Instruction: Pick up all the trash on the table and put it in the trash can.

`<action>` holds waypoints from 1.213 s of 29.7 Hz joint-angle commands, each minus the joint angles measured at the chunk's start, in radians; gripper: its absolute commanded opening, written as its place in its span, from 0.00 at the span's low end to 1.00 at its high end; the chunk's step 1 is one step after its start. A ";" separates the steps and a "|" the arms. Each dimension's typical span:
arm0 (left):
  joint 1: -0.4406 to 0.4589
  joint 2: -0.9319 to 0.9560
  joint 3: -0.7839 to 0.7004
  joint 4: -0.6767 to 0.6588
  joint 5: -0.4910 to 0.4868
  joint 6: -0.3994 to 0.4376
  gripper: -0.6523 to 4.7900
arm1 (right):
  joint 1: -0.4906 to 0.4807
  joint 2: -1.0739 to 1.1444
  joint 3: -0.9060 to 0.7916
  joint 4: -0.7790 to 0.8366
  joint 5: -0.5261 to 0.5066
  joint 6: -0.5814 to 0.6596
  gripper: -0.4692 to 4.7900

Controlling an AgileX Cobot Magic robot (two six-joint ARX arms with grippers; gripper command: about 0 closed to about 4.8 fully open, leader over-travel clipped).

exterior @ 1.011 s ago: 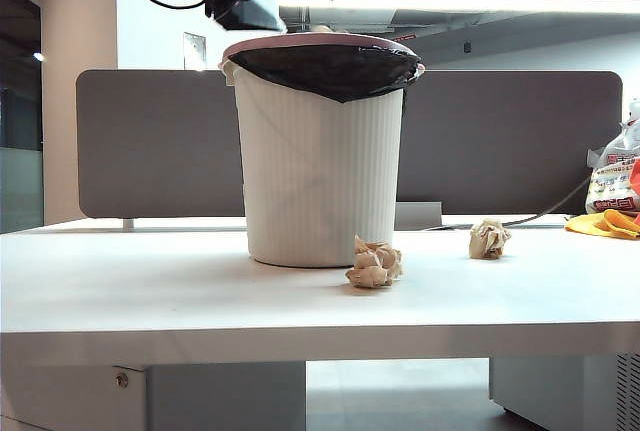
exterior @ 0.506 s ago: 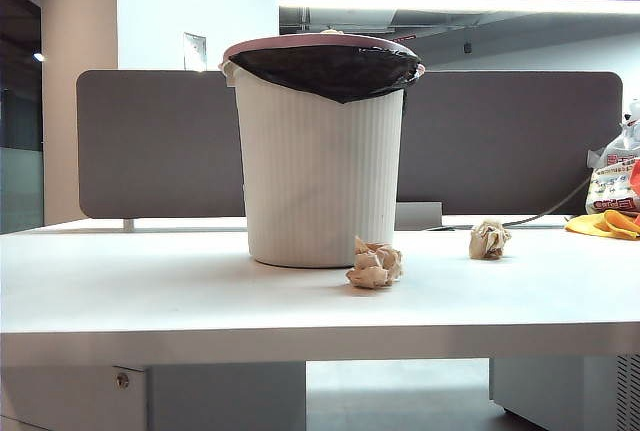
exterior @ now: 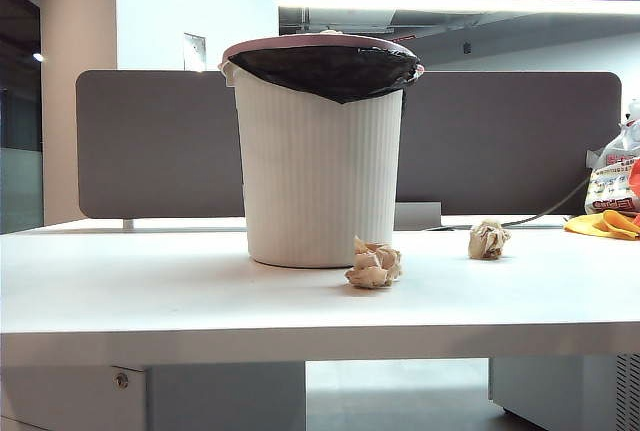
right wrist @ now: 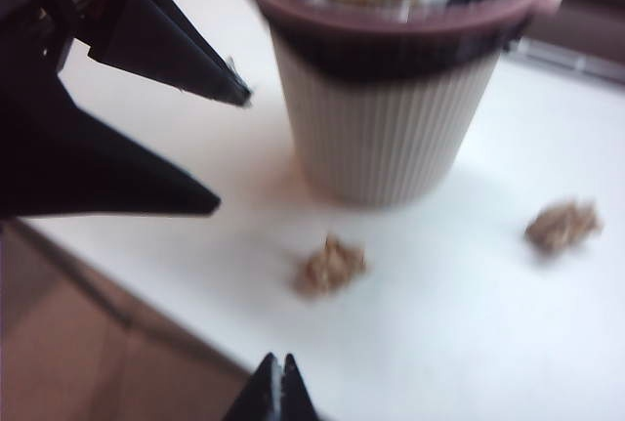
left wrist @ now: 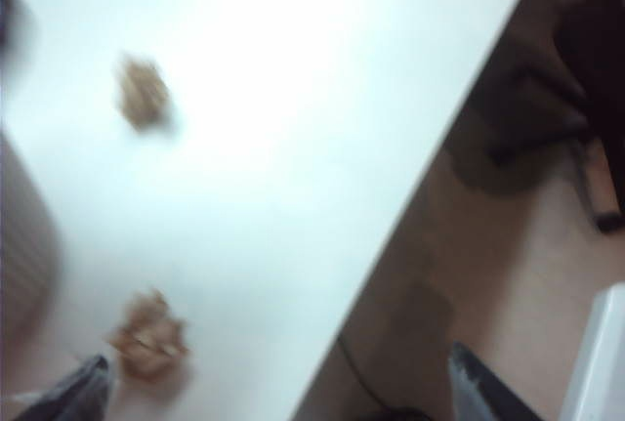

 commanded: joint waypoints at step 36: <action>-0.003 0.372 -0.369 0.716 -0.285 -0.274 1.00 | 0.002 -0.121 -0.171 0.043 -0.043 0.057 0.07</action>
